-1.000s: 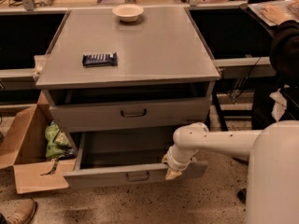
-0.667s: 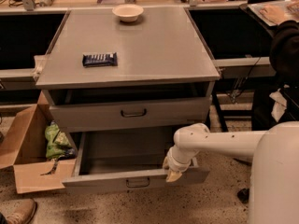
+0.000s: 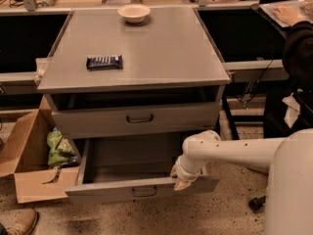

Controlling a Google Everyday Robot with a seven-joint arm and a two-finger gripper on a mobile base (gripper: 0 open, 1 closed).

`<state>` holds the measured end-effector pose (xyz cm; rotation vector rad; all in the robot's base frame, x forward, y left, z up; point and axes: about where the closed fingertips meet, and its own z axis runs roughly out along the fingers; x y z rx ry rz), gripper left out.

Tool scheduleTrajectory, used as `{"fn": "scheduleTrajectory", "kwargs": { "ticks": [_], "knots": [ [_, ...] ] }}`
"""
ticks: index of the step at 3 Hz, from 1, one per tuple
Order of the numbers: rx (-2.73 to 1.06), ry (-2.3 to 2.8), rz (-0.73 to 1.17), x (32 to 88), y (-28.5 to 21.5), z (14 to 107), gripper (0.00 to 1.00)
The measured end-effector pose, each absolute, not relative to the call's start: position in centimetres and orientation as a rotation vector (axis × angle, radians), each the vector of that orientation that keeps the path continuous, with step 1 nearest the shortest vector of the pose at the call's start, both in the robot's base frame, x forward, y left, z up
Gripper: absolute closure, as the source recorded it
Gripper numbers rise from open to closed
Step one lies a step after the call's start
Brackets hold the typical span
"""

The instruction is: Open middle drawer

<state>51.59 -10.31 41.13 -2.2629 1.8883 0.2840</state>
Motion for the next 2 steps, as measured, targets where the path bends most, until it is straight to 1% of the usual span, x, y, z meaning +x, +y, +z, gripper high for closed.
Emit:
{"fn": "scheduleTrajectory", "kwargs": {
  "ticks": [1,2],
  "knots": [
    [-2.263,1.888,0.284,51.59,-10.31,41.13,0.44],
    [-2.263,1.888,0.284,51.59,-10.31,41.12,0.21]
  ]
}}
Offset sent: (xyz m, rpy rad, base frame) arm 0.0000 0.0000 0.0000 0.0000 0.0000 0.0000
